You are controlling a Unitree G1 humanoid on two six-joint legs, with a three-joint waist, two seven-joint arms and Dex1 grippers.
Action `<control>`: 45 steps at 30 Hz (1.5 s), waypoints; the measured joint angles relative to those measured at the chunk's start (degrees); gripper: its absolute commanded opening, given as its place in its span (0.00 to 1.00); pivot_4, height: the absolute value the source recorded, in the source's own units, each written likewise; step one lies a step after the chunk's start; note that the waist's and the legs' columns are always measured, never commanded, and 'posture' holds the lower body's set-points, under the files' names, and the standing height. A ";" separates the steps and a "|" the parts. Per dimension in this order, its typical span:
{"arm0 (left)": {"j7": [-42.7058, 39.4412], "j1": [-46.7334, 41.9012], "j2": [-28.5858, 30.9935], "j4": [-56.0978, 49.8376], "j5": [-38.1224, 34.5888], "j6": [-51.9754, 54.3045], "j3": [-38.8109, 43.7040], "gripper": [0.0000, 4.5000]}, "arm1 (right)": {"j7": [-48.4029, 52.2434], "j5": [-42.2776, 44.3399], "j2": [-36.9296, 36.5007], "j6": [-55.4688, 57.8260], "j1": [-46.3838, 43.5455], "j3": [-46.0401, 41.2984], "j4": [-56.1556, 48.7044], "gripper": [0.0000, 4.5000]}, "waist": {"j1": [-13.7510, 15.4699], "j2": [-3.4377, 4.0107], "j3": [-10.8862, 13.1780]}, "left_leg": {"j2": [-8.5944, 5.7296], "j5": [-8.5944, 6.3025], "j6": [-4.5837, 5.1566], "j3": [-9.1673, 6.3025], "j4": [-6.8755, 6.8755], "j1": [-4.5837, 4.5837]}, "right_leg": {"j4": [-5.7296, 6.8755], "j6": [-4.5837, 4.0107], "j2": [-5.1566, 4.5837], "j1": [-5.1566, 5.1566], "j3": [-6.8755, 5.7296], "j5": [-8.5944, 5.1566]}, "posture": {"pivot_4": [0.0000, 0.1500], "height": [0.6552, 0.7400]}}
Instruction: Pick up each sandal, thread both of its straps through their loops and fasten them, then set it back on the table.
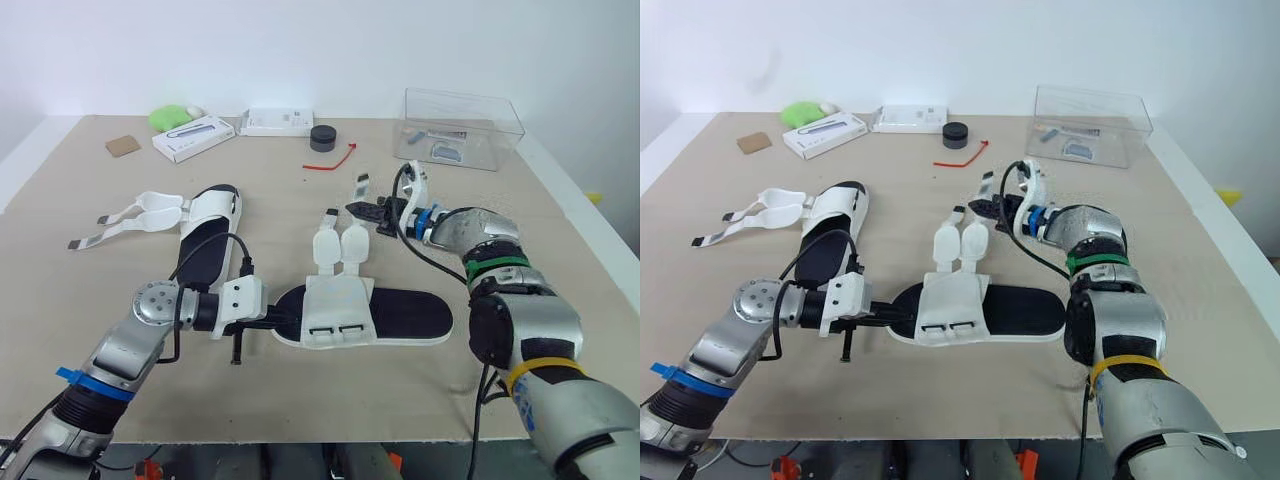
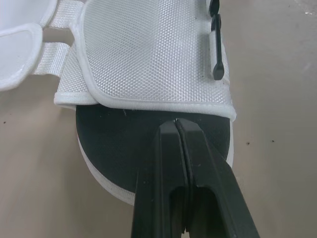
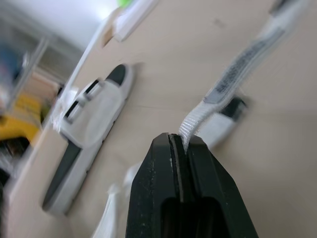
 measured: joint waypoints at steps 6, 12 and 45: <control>0.02 0.09 -0.13 0.42 0.12 -0.01 0.02 0.00 | 10.70 -6.32 -1.90 -25.14 14.34 8.98 -20.95 0.00 | 0.07 0.00 0.00 | 0.00 -0.02 -0.02 0.02 0.01 0.00 | 0.02 0.00 -0.04 -0.02 -0.04 0.00 | 1.00 1.00; -0.03 -0.02 -0.37 0.57 0.33 -0.10 0.00 0.00 | 17.30 -9.45 -3.92 -63.03 21.36 12.63 -30.79 0.00 | 0.06 0.00 0.00 | 0.00 0.00 -0.04 0.05 0.03 0.09 | 0.05 -0.01 0.01 -0.01 -0.04 0.01 | 1.00 1.00; -1.41 -3.35 -3.01 5.13 0.14 1.08 -0.18 0.00 | -3.09 -4.18 -34.70 -100.49 25.00 38.37 -31.79 0.99 | 0.38 -0.07 0.02 | 0.06 0.14 -0.06 0.48 -0.05 0.86 | 0.12 -0.09 -0.20 0.47 0.49 0.00 | 1.00 1.00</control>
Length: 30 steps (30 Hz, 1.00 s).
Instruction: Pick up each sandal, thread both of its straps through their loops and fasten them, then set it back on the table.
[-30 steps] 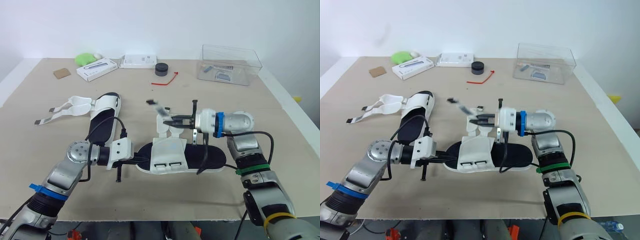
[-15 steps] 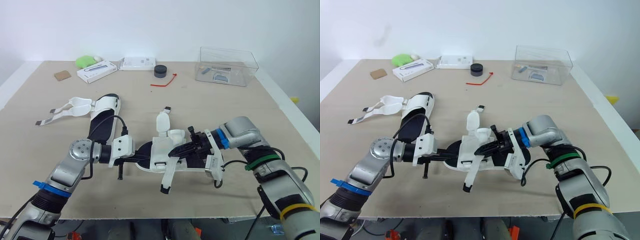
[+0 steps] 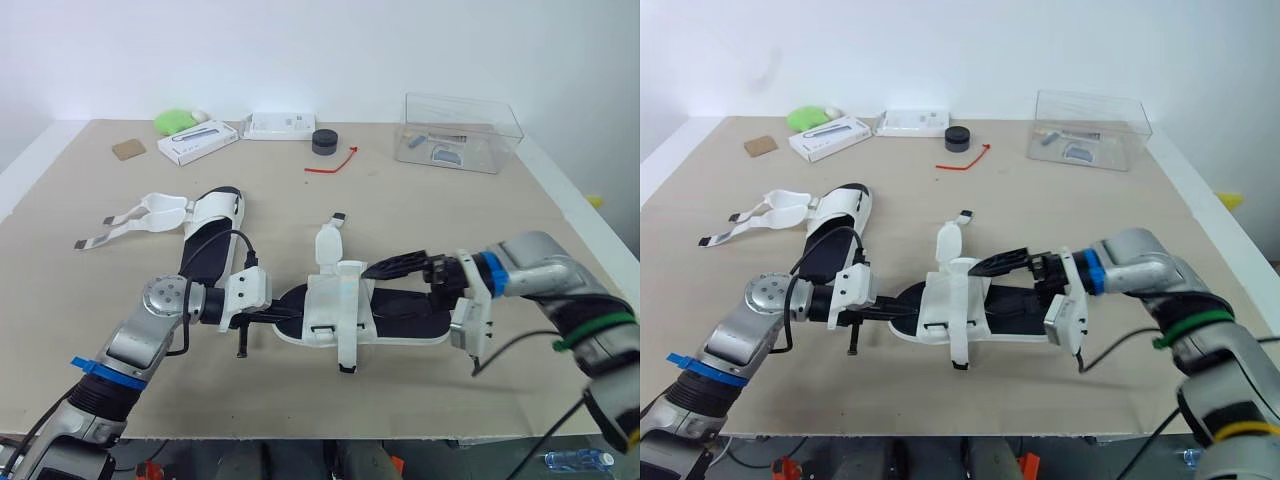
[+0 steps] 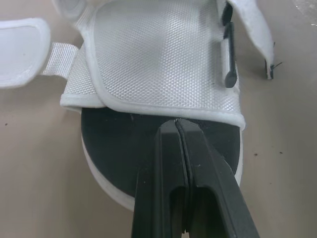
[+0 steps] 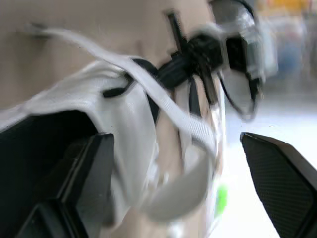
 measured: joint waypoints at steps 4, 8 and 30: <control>0.00 -0.15 -0.10 0.09 -0.15 0.42 -0.04 0.00 | -2.30 19.15 -7.59 32.94 11.52 -1.35 -20.21 0.99 | -0.26 0.08 0.01 | 0.04 -0.01 0.01 0.08 0.00 -0.02 | 0.06 0.01 0.00 -0.08 0.08 0.01 | 1.00 1.00; 0.01 -0.12 -0.41 0.02 -0.45 1.54 0.05 0.00 | -8.10 44.49 -17.57 66.77 17.75 -6.68 -44.53 0.99 | -0.22 0.09 0.03 | 0.13 0.02 -0.03 -0.10 0.02 0.02 | 0.06 0.34 0.11 -0.03 -0.12 -0.18 | 1.00 1.00; -1.21 -1.73 -0.36 1.68 -0.46 1.60 0.13 0.00 | -22.62 57.55 -2.40 120.98 23.14 -15.05 -50.45 0.99 | -0.11 -0.26 -0.10 | 0.03 0.05 -0.04 -0.41 0.07 -0.27 | -0.09 0.47 0.30 -0.07 -0.35 -0.23 | 1.00 1.00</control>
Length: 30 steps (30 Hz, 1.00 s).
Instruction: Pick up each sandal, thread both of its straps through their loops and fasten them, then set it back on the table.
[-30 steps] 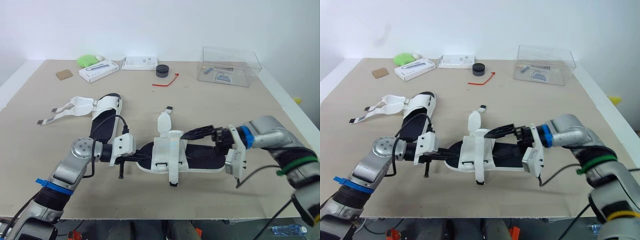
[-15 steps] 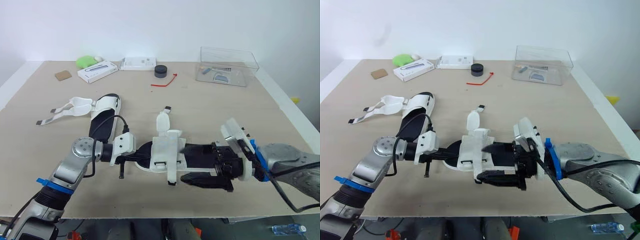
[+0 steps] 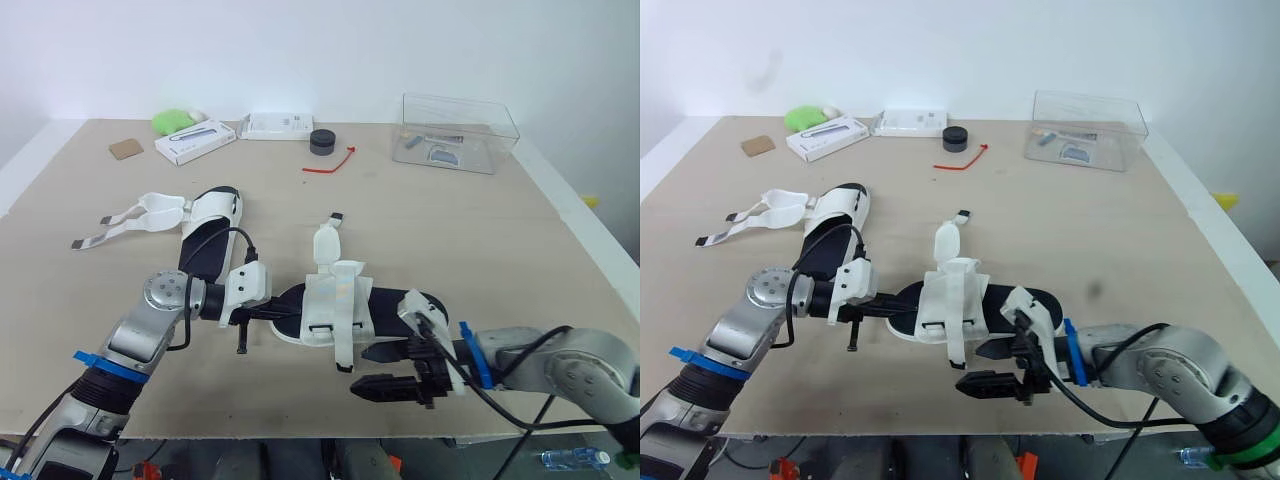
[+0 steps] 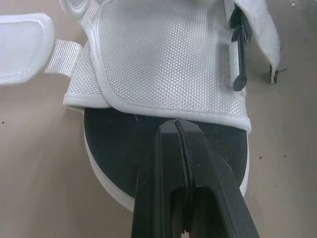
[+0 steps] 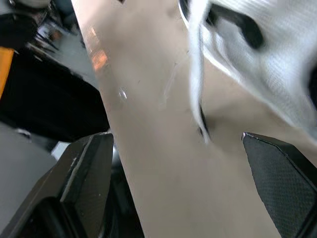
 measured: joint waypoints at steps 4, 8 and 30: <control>0.00 -0.07 -0.03 0.09 0.00 0.01 0.00 0.00 | -2.43 0.08 2.81 3.46 -2.31 -1.90 0.11 0.99 | 0.00 0.00 0.00 | -0.01 0.00 0.00 -0.01 0.00 -0.02 | -0.01 0.00 0.00 0.00 -0.01 0.00 | 1.00 1.00; 0.07 -0.07 -0.06 0.09 -0.01 0.07 0.00 0.00 | -5.10 0.65 5.99 7.25 -3.68 -3.92 0.89 0.94 | 0.01 0.00 0.00 | -0.03 -0.01 0.01 -0.03 0.00 -0.07 | -0.02 0.01 -0.03 0.00 -0.03 -0.01 | 1.00 1.00; 1.31 0.04 -0.83 0.33 -0.35 0.73 0.06 0.00 | -8.64 14.91 11.67 20.13 -12.61 -13.15 9.23 0.00 | -0.16 0.00 0.01 | -0.04 -0.02 0.03 0.00 0.01 -0.07 | -0.03 0.05 -0.02 0.00 0.00 0.02 | 1.00 1.00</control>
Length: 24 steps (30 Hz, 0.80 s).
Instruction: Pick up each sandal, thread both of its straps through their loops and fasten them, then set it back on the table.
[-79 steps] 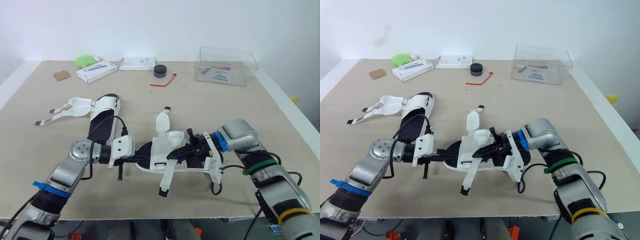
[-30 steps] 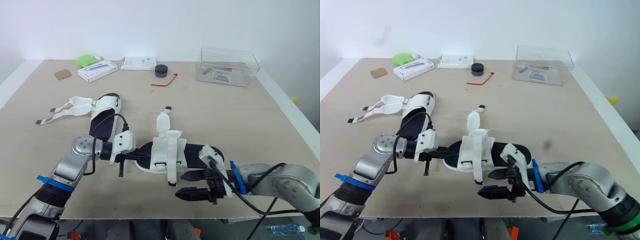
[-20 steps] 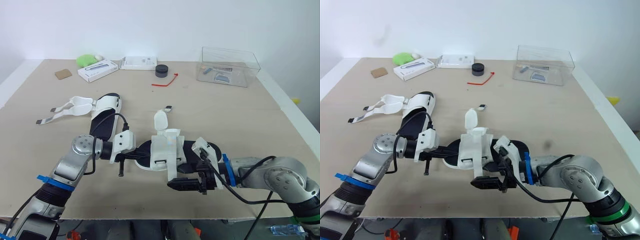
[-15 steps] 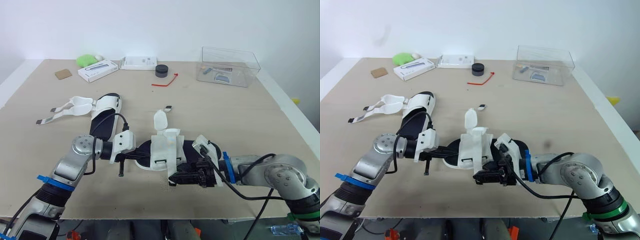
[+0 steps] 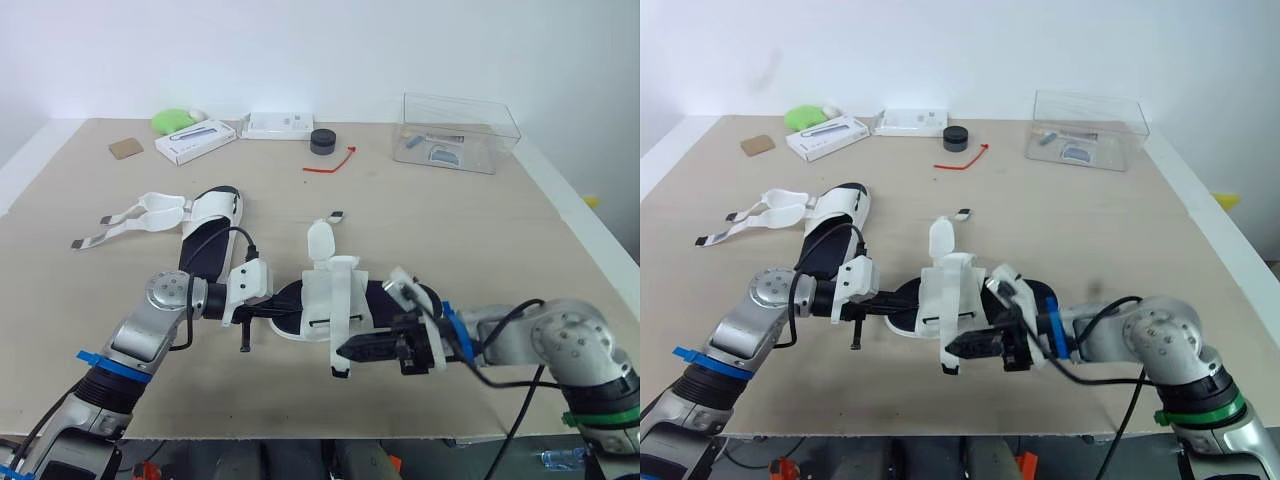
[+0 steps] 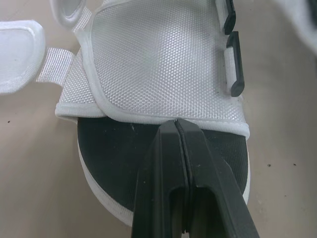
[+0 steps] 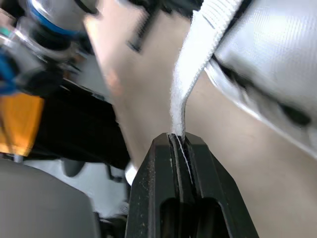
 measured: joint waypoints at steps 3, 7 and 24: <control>-0.02 0.04 -0.02 0.03 0.00 -0.05 0.03 0.00 | -0.33 1.91 -0.12 0.37 -7.65 -2.40 6.15 0.00 | 0.03 0.00 0.00 | 0.00 0.01 0.02 -0.01 0.00 0.02 | 0.00 -0.04 0.02 0.00 -0.02 0.03 | 1.00 1.00; -0.03 0.07 -0.04 0.03 0.01 -0.07 0.03 0.00 | 0.89 -0.37 0.20 2.46 -14.54 -2.54 14.66 0.00 | 0.11 0.00 0.00 | 0.02 -0.03 0.10 -0.04 -0.04 -0.04 | -0.02 -0.11 0.03 -0.01 -0.05 -0.02 | 1.00 1.00; 0.03 0.24 -0.12 0.01 0.07 -0.83 0.02 0.00 | 10.56 -14.31 5.82 18.04 -21.05 0.15 26.76 0.00 | 0.10 0.02 0.00 | -0.04 -0.17 0.32 -0.12 0.03 -0.47 | -0.09 -0.29 -0.11 -0.25 -0.17 0.10 | 1.00 1.00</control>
